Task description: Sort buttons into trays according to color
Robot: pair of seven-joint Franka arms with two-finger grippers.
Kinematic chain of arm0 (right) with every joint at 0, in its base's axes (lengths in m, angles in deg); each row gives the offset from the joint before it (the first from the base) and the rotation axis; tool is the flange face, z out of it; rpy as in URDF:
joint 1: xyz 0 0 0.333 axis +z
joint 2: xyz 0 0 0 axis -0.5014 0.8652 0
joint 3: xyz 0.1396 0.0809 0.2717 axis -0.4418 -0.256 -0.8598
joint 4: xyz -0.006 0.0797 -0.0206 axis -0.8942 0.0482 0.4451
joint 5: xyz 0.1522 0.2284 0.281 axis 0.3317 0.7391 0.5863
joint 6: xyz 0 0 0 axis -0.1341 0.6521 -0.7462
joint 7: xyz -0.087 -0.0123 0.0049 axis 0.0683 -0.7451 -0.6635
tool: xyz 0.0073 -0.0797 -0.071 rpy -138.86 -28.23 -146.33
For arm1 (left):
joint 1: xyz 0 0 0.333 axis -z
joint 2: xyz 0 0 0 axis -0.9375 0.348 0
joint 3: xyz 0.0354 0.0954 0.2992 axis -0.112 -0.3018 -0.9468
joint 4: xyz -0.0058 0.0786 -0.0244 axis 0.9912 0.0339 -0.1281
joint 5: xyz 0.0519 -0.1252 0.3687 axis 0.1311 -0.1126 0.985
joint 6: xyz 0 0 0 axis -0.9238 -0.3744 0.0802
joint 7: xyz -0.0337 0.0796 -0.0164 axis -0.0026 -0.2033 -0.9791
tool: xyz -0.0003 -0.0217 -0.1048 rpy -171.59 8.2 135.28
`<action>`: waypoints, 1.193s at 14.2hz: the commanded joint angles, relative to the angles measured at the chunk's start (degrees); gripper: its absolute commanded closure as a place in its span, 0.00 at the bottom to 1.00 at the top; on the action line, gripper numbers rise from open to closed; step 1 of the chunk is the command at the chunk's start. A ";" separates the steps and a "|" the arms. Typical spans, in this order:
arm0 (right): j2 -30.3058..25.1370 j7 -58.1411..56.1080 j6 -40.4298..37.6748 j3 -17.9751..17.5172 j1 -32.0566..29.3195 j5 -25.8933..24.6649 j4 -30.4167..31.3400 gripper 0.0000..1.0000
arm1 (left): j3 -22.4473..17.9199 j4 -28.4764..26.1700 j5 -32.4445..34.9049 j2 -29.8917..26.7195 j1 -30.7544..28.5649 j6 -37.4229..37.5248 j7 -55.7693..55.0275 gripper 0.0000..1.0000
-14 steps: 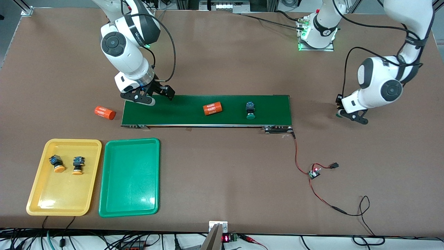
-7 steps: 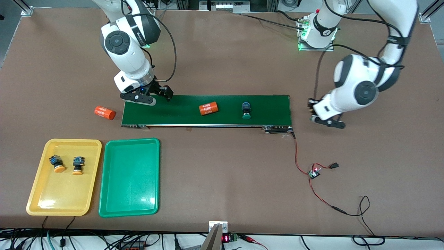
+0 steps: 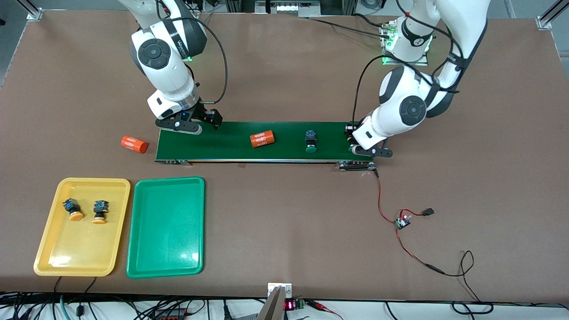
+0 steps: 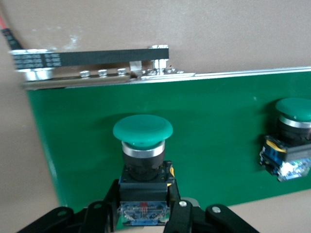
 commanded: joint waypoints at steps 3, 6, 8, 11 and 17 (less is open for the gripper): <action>-0.29 0.99 -0.38 0.32 0.48 -0.75 0.16 0.00 | -0.05 1.45 -1.17 -0.84 0.09 1.66 -0.54 0.00; -0.20 0.99 -0.38 0.32 0.39 -0.75 0.16 0.00 | -0.58 3.55 -0.56 -5.31 -0.61 8.32 -0.54 0.00; -0.20 0.99 -0.38 0.32 0.39 -0.75 0.16 0.00 | -3.20 8.11 -0.03 -6.64 -0.87 16.84 -0.36 0.00; 0.15 1.08 -0.38 0.32 0.39 -0.75 0.07 0.00 | -6.90 13.39 10.21 -8.92 -0.87 25.82 -0.01 0.00; 0.41 1.08 -0.29 0.32 0.48 -0.75 -0.02 0.00 | -17.00 21.46 15.26 -15.35 -1.31 38.64 12.43 0.00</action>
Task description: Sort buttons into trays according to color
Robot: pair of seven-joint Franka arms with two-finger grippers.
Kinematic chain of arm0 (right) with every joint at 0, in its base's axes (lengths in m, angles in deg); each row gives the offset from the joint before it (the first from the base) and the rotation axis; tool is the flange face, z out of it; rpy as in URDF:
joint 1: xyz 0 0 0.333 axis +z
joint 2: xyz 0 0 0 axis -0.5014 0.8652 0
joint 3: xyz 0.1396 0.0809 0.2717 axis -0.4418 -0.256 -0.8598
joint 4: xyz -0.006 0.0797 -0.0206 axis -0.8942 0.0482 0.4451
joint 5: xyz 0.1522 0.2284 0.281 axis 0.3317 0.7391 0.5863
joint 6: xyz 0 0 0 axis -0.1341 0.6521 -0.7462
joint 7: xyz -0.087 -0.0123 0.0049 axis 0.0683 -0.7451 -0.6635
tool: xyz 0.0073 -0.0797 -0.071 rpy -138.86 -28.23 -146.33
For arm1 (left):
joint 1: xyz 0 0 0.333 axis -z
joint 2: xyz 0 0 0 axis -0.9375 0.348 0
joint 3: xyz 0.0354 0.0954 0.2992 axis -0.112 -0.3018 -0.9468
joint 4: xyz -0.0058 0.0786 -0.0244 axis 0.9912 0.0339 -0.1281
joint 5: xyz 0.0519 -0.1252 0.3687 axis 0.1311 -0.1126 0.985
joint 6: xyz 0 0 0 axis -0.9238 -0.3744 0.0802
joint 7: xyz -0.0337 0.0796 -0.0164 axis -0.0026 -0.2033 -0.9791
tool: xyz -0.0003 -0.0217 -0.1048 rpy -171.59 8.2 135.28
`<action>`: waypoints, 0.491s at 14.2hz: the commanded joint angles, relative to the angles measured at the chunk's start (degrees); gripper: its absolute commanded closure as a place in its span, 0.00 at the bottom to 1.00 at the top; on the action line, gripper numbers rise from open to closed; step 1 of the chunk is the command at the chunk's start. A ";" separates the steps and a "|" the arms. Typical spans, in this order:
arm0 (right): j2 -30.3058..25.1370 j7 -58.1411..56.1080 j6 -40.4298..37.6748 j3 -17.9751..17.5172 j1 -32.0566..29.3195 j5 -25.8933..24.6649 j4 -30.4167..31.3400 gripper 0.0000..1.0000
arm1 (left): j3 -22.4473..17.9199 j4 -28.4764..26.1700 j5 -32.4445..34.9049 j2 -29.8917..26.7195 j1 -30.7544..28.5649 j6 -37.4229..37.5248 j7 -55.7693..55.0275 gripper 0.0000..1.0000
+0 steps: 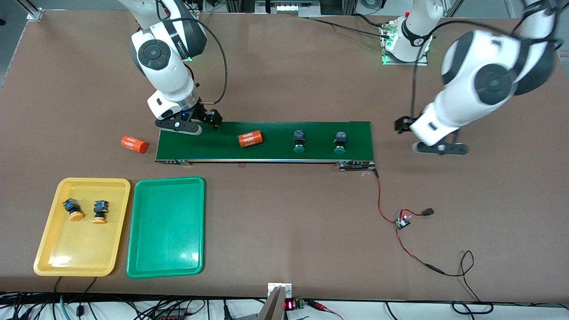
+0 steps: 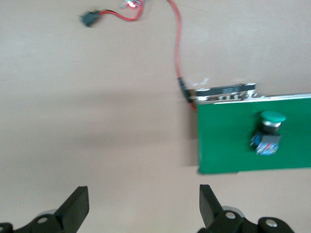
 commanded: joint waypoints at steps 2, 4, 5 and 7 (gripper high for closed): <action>0.33 1.08 -0.12 0.20 0.44 -0.75 -0.12 0.00 | -6.35 8.95 2.43 -2.03 0.32 8.04 7.53 0.00; 0.41 1.08 -0.12 0.20 0.53 -0.75 -0.03 0.00 | -6.45 11.69 5.58 -2.56 0.24 7.78 8.14 0.00; 0.41 1.08 -0.12 0.20 0.61 -0.75 -0.11 0.00 | -6.28 12.22 7.60 -2.56 0.32 7.78 8.23 0.00; 0.50 1.60 -0.04 0.20 2.45 -0.49 -0.55 0.00 | -6.19 11.35 6.75 -3.34 -0.11 8.22 8.06 0.00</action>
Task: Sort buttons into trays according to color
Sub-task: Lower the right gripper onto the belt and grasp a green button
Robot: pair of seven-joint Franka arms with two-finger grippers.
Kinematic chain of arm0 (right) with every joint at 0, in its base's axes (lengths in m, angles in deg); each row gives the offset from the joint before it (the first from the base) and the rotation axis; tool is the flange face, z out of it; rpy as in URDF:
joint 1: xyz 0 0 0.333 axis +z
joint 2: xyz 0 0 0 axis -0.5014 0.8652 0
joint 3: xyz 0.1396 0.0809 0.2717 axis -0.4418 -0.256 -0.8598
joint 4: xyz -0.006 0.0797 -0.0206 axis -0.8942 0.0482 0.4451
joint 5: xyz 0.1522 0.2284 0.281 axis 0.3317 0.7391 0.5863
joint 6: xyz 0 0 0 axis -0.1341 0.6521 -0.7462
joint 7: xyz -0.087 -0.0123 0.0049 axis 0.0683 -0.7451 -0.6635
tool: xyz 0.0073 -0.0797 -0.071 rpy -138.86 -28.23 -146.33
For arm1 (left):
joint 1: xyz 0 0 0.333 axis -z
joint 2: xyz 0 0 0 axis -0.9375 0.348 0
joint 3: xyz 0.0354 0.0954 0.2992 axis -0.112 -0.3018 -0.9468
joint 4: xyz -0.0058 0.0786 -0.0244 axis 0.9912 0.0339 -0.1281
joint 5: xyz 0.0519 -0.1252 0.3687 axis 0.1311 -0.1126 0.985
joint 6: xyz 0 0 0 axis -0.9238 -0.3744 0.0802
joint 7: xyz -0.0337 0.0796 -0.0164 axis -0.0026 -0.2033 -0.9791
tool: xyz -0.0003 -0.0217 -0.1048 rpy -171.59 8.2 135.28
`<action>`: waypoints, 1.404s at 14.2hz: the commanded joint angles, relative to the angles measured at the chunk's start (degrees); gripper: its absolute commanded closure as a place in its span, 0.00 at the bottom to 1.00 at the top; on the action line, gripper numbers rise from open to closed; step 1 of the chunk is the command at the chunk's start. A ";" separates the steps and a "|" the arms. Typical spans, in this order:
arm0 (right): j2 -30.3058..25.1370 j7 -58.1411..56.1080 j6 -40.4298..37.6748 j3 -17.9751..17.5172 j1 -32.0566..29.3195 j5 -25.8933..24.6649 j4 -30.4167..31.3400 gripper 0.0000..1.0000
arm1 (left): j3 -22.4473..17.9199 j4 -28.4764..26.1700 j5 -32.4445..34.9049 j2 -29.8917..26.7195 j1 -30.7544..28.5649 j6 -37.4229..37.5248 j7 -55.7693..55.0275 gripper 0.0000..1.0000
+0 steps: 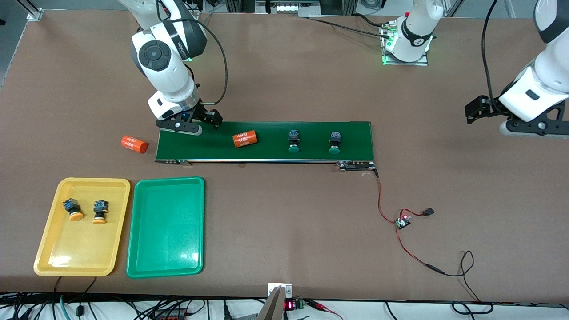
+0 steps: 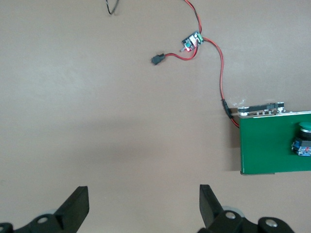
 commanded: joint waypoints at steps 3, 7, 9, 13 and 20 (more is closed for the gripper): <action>3.69 12.21 -0.14 0.21 7.79 -1.01 -4.92 0.00 | 0.19 -1.45 -2.37 -1.89 -0.80 0.82 0.17 0.00; 9.05 20.66 -0.14 0.30 13.16 -5.49 -10.03 0.00 | 0.98 -1.45 -3.43 -1.89 -2.03 1.08 -2.20 0.00; 12.30 23.31 -0.14 0.30 14.40 -8.65 -12.66 0.00 | 1.07 -1.01 -3.43 -1.89 -1.94 0.99 -2.20 0.00; 16.87 21.13 -0.14 0.48 14.32 -14.63 -17.32 0.00 | 1.51 -0.57 -3.34 -1.72 -1.76 1.34 -2.21 0.00; 20.48 24.01 -0.23 0.47 16.24 -13.85 -19.88 0.00 | 1.42 -0.57 -3.43 -1.72 -1.85 1.52 -2.21 0.00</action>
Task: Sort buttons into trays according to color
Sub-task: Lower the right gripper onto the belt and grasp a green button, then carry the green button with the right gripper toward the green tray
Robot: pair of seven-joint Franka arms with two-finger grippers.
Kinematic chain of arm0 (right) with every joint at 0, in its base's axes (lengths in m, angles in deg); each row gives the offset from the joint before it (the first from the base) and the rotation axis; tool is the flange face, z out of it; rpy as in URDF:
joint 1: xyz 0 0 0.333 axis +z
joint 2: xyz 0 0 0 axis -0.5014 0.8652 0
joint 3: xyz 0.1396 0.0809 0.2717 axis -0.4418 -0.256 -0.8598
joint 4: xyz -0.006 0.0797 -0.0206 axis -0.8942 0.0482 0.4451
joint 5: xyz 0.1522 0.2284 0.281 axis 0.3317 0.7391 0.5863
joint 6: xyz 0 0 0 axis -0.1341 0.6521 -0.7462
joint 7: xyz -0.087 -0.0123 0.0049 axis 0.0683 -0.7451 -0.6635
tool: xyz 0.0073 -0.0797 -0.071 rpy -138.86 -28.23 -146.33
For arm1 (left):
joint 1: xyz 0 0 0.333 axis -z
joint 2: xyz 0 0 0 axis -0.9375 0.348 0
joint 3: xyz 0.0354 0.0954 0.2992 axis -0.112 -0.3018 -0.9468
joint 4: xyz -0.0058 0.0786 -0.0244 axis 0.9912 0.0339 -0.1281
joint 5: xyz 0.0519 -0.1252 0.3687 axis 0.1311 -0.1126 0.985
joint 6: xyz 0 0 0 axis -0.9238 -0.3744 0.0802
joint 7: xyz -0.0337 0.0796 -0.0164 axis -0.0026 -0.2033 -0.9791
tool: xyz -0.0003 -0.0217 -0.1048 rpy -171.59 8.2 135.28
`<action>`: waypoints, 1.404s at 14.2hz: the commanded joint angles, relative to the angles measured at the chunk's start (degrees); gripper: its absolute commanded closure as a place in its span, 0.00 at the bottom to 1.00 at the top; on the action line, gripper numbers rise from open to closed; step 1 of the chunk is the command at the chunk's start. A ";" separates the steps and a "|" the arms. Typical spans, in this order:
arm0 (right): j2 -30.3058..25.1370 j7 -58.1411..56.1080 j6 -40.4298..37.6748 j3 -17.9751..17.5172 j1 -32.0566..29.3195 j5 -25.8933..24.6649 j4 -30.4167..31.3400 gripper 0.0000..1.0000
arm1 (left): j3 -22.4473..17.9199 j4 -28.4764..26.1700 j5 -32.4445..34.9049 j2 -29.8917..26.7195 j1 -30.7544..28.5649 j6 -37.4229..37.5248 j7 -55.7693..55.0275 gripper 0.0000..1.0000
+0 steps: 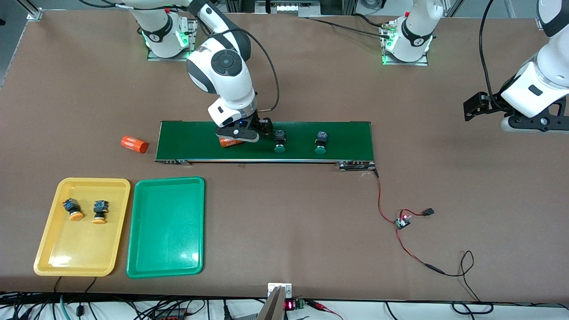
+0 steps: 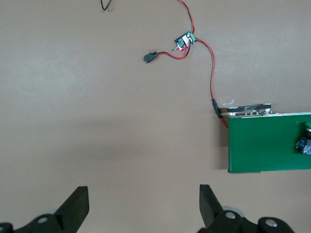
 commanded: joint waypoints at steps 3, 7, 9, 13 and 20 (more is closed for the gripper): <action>3.57 4.13 -0.28 0.13 3.87 -0.69 -1.16 0.00 | 0.40 -0.28 -0.82 -1.19 -0.59 0.87 -0.34 0.00; 4.80 4.31 -0.54 0.13 4.84 -0.51 -1.07 0.00 | 0.48 -0.28 -0.82 -1.19 -0.42 0.87 -0.43 0.00; 5.76 4.22 0.16 0.13 4.84 -0.69 -1.33 0.00 | 0.48 -0.19 -0.82 -1.19 -0.42 1.57 -0.52 0.00; 7.87 4.14 2.35 0.22 4.84 -1.82 -1.60 0.04 | 0.40 -0.19 -0.73 -1.19 -0.50 1.75 -0.43 0.00; 8.93 3.61 3.33 1.18 4.23 -5.17 -1.51 0.83 | 0.40 -0.19 -0.73 -1.19 -0.50 1.84 -0.43 0.00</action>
